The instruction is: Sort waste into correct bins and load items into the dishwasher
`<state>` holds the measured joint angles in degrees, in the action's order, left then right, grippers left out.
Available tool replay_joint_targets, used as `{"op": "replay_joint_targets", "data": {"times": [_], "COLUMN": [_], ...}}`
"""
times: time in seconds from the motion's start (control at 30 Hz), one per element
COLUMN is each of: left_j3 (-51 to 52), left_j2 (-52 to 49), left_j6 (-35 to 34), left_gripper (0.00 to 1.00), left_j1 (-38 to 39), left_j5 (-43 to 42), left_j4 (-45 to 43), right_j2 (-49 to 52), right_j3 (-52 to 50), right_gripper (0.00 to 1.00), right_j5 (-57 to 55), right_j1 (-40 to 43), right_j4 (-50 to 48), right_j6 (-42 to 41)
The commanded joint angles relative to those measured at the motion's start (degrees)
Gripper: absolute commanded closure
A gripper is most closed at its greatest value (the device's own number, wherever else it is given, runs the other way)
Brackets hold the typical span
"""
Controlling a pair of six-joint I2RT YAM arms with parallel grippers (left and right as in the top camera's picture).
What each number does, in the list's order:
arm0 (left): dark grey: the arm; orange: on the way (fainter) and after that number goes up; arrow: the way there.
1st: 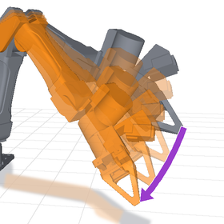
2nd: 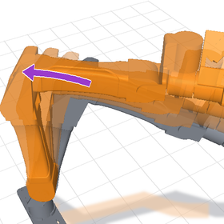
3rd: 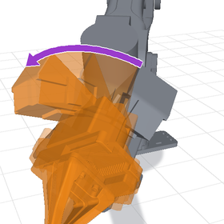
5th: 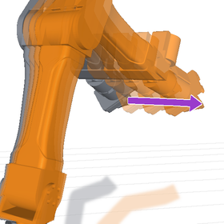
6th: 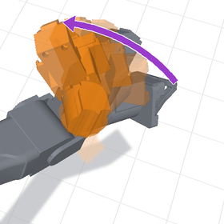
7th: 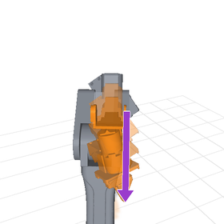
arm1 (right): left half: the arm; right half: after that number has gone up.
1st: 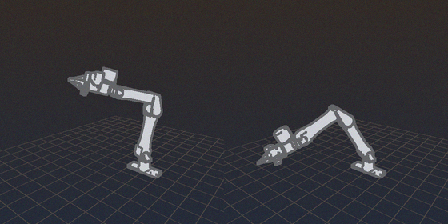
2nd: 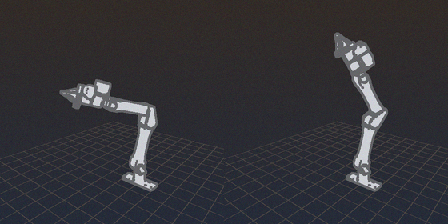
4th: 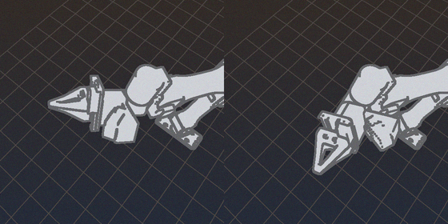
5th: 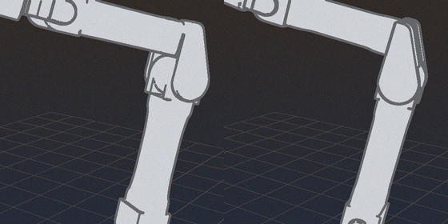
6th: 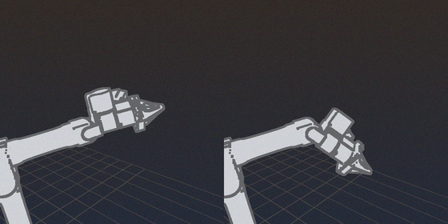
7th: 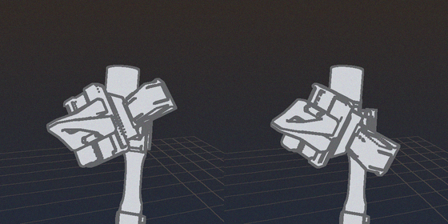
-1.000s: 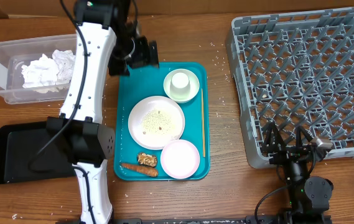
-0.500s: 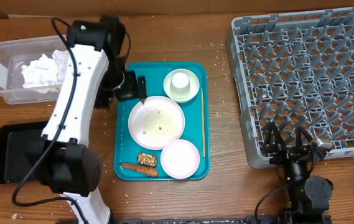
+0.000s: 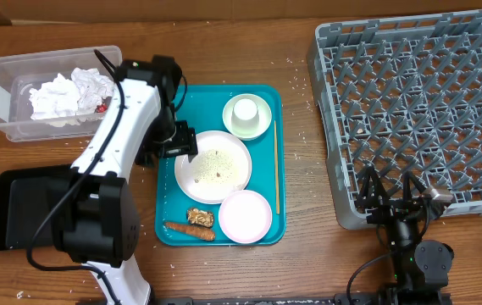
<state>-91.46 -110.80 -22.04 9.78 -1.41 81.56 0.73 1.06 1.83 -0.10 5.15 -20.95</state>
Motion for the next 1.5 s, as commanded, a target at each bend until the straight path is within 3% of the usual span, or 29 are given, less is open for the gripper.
{"op": "replay_joint_targets", "data": {"times": [0.0, 0.27, 0.67, 0.77, 0.93, 1.13, 1.3, 1.47], "left_j3": [4.6, 7.1, -15.3, -18.2, -18.8, -18.8, -18.8, -18.8], "left_j2": [-0.1, 0.0, 0.0, 0.0, 0.0, 0.0, 0.0, 0.0], "left_j6": [-1.8, -1.8, -1.8, -1.8, -1.8, -1.8, -1.8, -5.2], "left_gripper": [0.19, 0.17, 0.13, 0.13, 0.11, 0.07, 0.03, 0.01], "left_j1": [0.4, 0.4, -1.4, -2.2, -2.4, -2.4, -2.4, -3.7], "left_j5": [1.8, 1.5, 1.0, 0.9, 0.9, 0.9, 0.5, 0.3], "left_j4": [-2.9, -7.2, 2.8, 2.5, 2.3, 3.2, 2.1, 0.2], "right_j2": [-0.6, -0.6, -0.6, -0.6, -0.6, -0.6, -0.2, 5.1], "right_j3": [-0.6, -0.6, -0.6, -0.6, -0.6, -0.6, 0.1, 10.4], "right_gripper": [0.00, 0.00, 0.00, 0.00, 0.00, 0.00, 0.00, 0.00], "right_j5": [-0.7, -0.7, 0.6, 2.9, 9.8, 10.2, 3.5, 1.4], "right_j1": [-0.2, -0.2, -0.2, -0.2, -0.2, -0.2, -0.2, -0.2], "right_j4": [-0.3, -0.3, -0.5, -0.8, -1.5, -10.3, -30.8, -27.8], "right_j6": [0.1, 0.1, -1.0, -5.6, -20.3, -47.1, -48.1, -44.0]}}
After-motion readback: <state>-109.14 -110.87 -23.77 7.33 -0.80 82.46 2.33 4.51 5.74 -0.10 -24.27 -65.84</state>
